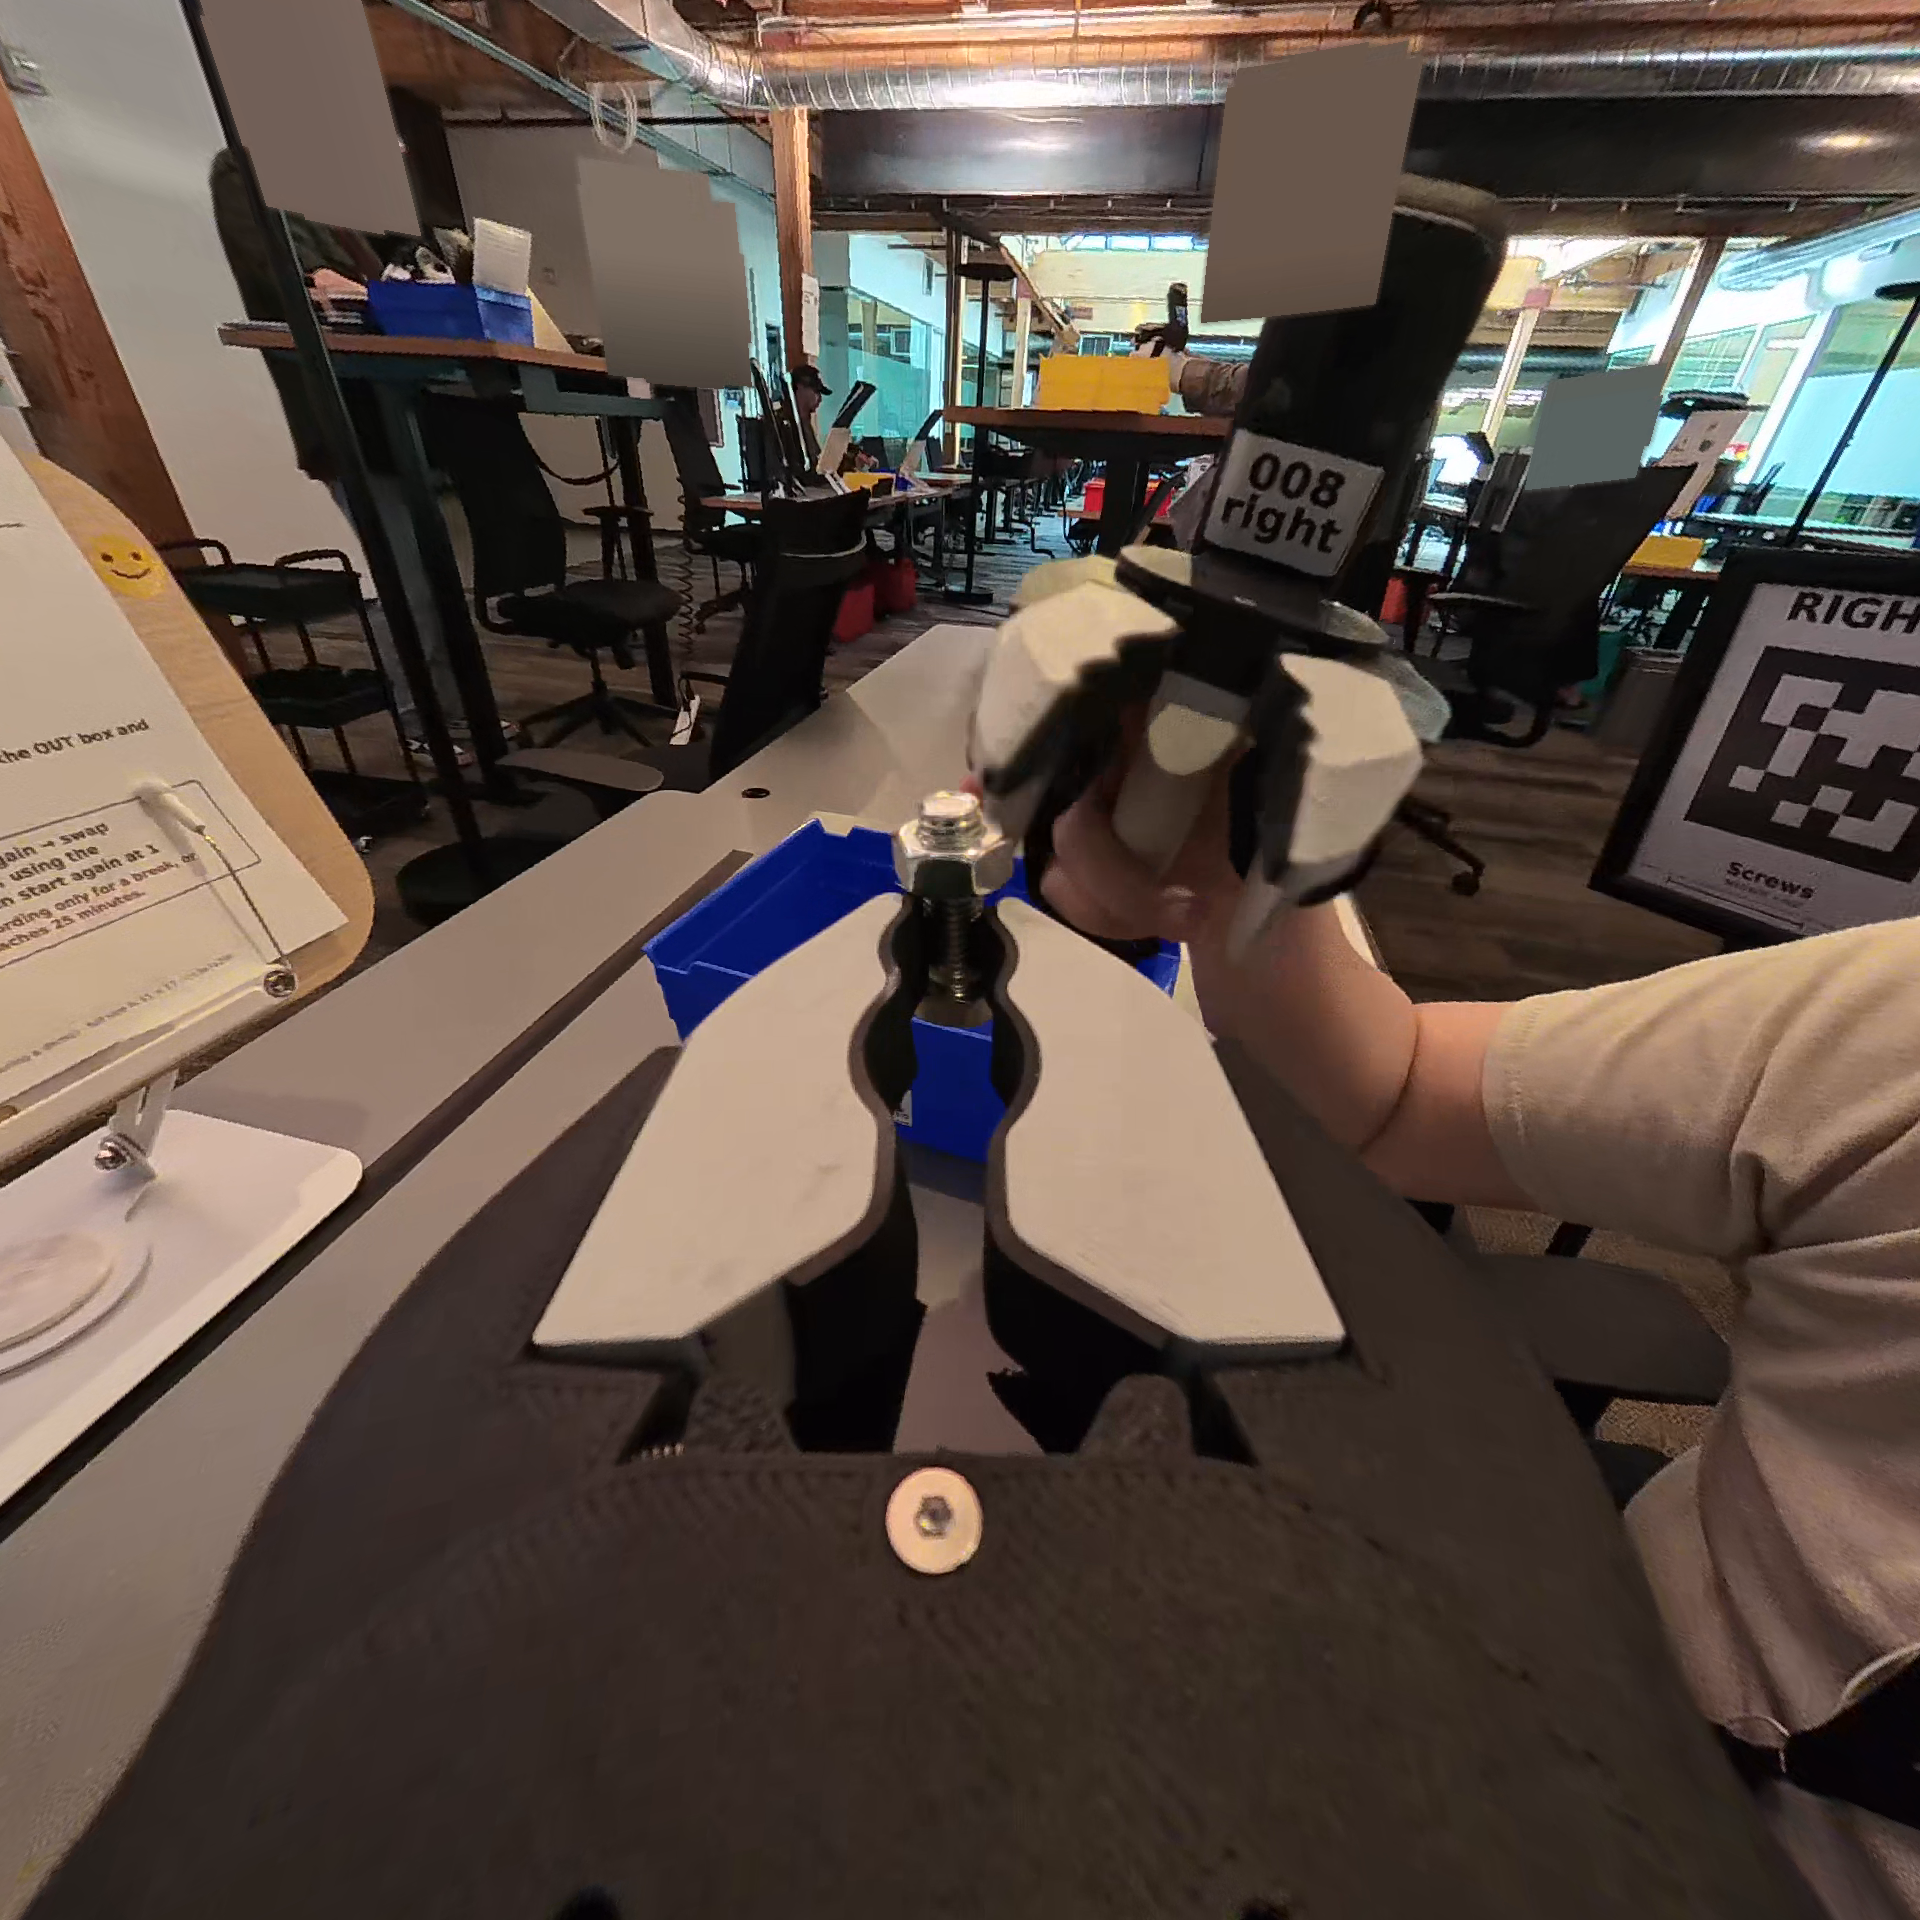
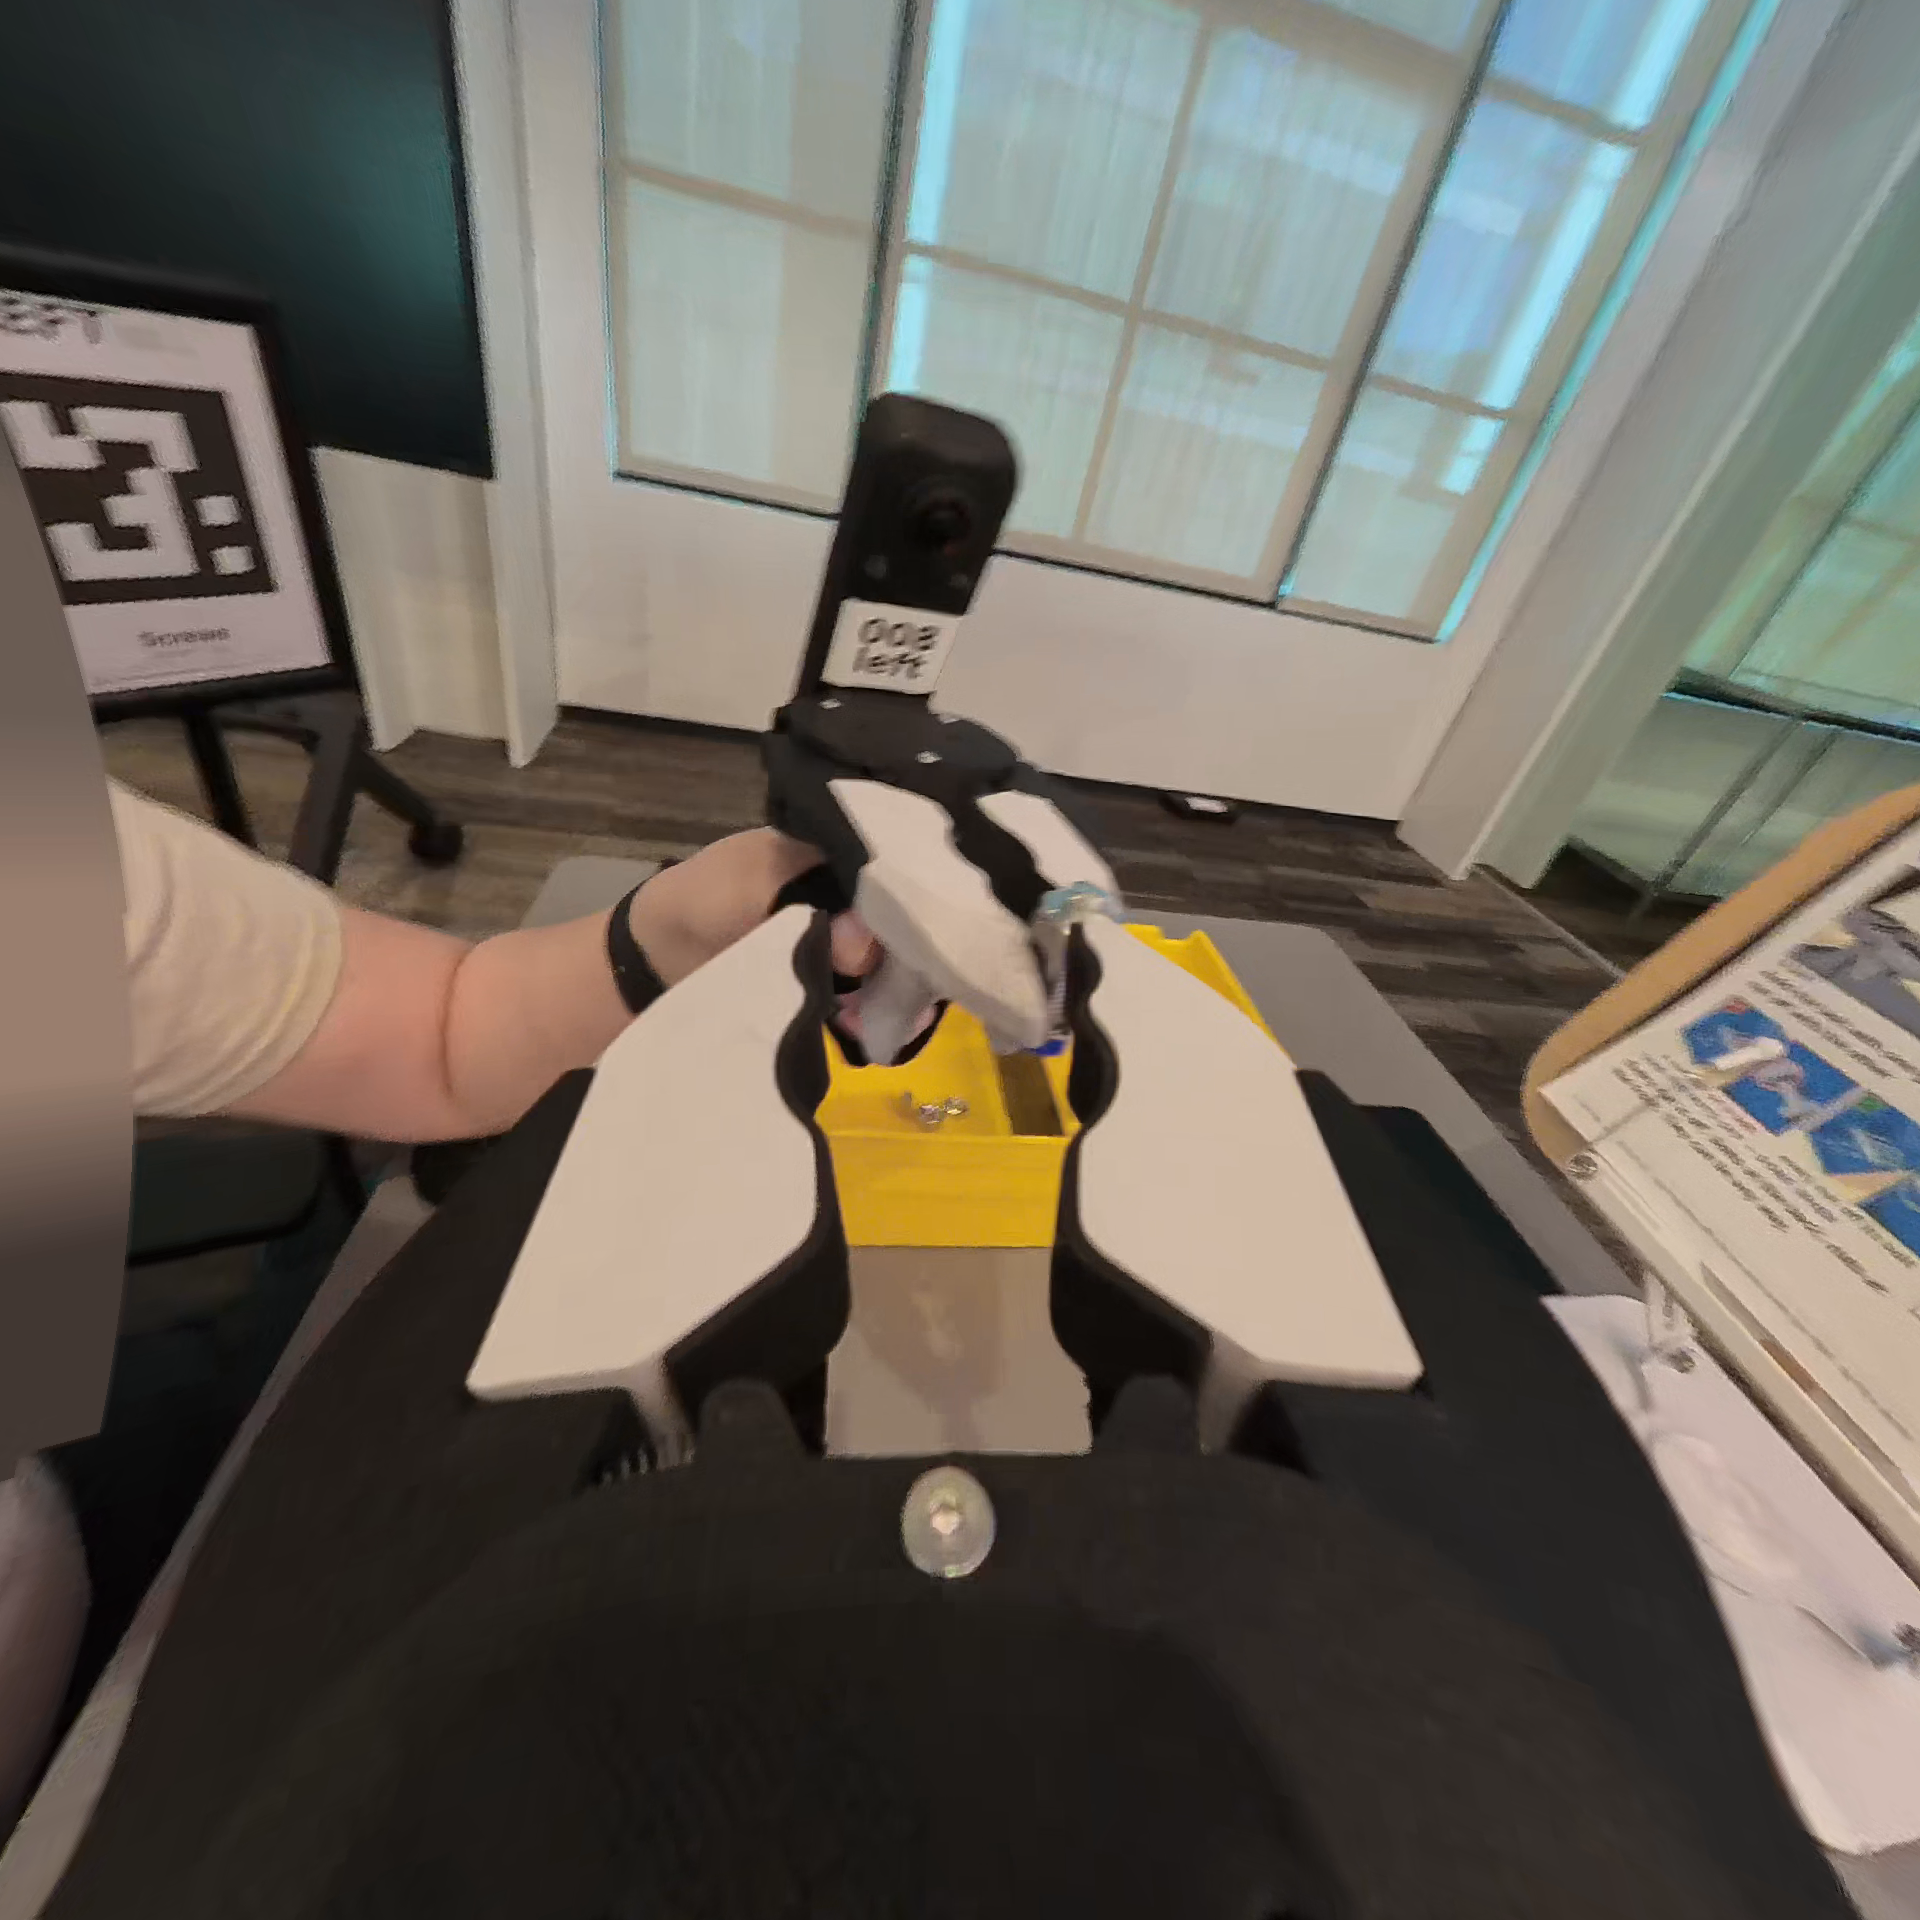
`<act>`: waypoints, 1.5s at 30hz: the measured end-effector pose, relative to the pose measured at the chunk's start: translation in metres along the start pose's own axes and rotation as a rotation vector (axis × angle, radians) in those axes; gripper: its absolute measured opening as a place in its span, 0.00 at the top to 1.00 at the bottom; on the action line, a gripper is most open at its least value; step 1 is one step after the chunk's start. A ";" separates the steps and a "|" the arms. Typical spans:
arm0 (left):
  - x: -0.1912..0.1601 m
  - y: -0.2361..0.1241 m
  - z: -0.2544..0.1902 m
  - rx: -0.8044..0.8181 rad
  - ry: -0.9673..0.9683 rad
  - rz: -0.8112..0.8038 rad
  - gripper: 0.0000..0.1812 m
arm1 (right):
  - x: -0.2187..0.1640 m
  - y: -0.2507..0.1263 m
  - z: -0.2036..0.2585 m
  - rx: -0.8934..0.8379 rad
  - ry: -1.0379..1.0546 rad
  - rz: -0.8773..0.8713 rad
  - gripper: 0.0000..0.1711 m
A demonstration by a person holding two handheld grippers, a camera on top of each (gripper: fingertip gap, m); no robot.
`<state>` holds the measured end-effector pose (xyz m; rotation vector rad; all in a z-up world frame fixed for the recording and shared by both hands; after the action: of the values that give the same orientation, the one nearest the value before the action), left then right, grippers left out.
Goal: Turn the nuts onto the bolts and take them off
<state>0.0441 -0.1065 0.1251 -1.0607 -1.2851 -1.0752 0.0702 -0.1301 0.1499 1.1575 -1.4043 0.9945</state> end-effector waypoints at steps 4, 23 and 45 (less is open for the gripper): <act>-0.006 0.007 -0.007 -0.019 0.019 0.038 0.95 | 0.002 -0.004 -0.018 -0.061 0.059 -0.058 0.85; -0.007 0.008 -0.004 0.005 0.077 0.033 0.78 | -0.011 -0.005 -0.022 0.080 0.200 -0.012 0.95; -0.016 0.008 0.011 -0.019 -0.025 0.031 0.89 | -0.003 -0.003 0.003 0.181 0.146 -0.019 0.81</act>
<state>0.0503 -0.0943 0.1089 -1.1078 -1.2773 -1.0555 0.0728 -0.1334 0.1465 1.2018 -1.2043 1.1876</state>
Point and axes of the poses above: each gripper's, where its closed fingertips meet, y out along the fingers, x out of its top, z = x × y across the jaws, the point moved 2 cm from there along -y, back along the fingers, and after that the axes turned 3 degrees about y, right-handed, at the moved point
